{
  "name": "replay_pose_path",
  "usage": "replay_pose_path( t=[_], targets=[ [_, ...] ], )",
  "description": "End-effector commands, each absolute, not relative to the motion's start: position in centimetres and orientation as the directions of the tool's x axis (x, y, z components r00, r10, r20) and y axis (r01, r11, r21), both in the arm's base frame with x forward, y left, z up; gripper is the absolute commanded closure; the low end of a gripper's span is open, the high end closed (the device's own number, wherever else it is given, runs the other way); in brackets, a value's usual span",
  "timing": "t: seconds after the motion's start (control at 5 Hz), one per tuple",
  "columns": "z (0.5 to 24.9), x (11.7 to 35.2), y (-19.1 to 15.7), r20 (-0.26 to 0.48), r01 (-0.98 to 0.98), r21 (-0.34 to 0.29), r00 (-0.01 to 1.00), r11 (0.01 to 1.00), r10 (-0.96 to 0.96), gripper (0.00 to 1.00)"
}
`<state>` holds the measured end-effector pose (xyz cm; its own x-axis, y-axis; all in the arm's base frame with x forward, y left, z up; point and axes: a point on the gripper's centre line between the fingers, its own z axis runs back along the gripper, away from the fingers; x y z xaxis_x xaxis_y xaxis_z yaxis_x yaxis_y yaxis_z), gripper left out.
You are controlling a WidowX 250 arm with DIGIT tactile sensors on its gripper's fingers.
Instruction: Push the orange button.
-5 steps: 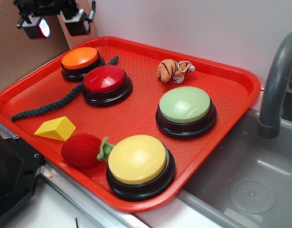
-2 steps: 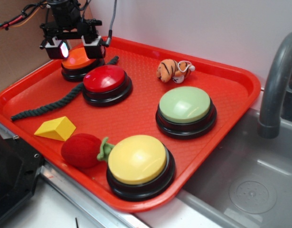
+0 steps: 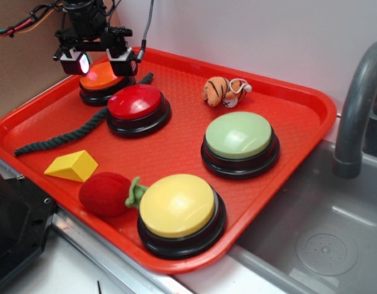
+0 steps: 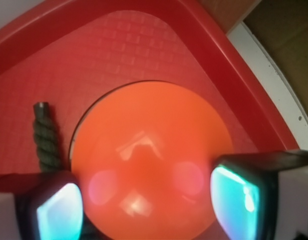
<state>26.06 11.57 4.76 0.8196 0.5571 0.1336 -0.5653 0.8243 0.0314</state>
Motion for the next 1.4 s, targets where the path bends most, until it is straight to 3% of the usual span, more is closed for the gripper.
replay_pose_path(
  t=[0.0, 0.4, 0.6, 1.2],
  targets=[
    [8.2, 24.2, 12.1, 0.177, -0.548, 0.030, 0.826, 0.836, 0.536, 0.00],
    [7.8, 24.3, 12.5, 0.168, -0.557, 0.066, 0.824, 0.828, 0.541, 0.00],
    [9.4, 24.0, 12.4, 0.204, -0.570, 0.099, 0.814, 0.816, 0.544, 0.00],
    [11.7, 23.3, 12.2, 0.219, -0.569, 0.067, 0.810, 0.820, 0.544, 0.00]
  ],
)
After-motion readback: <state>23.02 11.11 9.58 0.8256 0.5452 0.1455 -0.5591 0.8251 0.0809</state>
